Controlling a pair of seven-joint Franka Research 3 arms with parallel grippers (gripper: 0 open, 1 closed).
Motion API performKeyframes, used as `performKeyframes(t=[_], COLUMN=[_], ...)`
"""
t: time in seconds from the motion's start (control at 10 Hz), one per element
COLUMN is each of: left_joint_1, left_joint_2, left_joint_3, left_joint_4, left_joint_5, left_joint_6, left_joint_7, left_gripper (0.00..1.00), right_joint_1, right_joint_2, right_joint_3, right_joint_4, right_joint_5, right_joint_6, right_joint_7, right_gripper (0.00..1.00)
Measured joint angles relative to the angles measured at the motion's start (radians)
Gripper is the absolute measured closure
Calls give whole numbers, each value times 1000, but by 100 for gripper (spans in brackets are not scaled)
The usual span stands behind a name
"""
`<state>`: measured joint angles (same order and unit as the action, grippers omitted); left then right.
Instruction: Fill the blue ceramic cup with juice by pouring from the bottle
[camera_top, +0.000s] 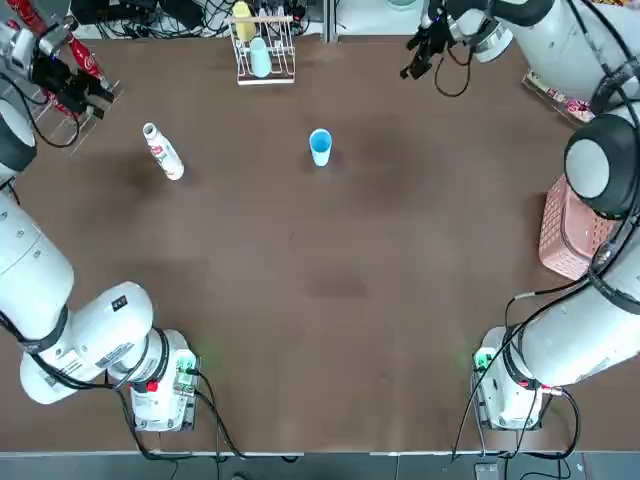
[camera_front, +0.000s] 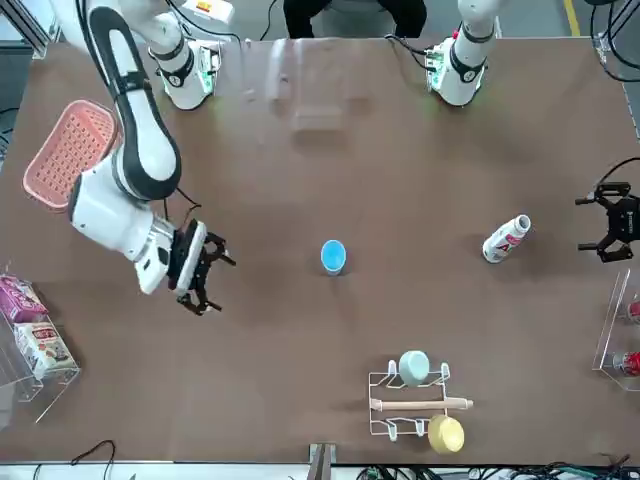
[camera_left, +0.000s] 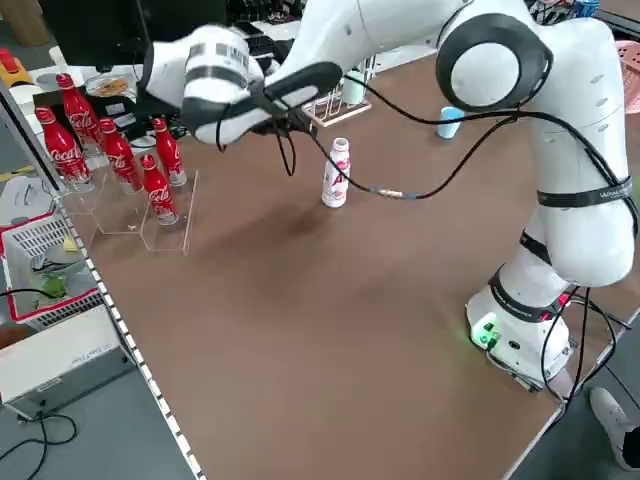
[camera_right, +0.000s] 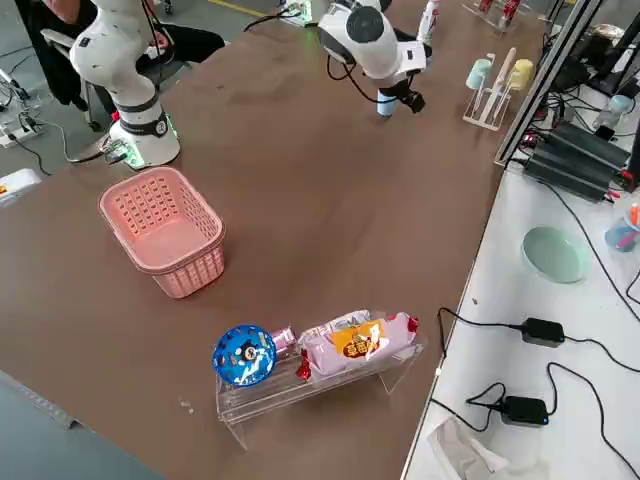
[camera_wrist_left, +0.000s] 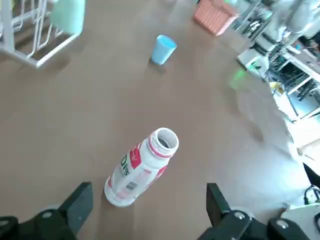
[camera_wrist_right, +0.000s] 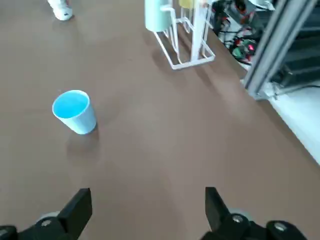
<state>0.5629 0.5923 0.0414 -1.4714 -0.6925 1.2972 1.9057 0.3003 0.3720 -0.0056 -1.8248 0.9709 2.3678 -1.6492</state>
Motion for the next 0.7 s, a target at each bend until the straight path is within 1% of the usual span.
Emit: performKeyframes(t=[0.1,0.2,0.3,0.5,0.7], left_joint_1=[9,10,12,24,26], left_joint_2=[26,54,81,139,209], left_joint_3=[0,-1,-1,-1,-2], left_joint_4=[-10,-13,-14,-23,-37], left_joint_5=[-42,-65,-72,-74,-75], left_joint_6=[-15,-21,-26,-51,-56], left_joint_7=[95,169,238,375,438], left_gripper=[0,0,0,0,0], right_joint_1=[16,25,30,44,76], right_joint_2=[29,57,79,123,178], right_joint_3=[5,17,34,73,87], right_joint_4=[-8,-14,-19,-30,-34], right_joint_5=[76,114,141,243,348], right_joint_6=[0,2,13,76,133], right_joint_7=[-60,-96,-125,-207,-266], right_gripper=[0,0,0,0,0])
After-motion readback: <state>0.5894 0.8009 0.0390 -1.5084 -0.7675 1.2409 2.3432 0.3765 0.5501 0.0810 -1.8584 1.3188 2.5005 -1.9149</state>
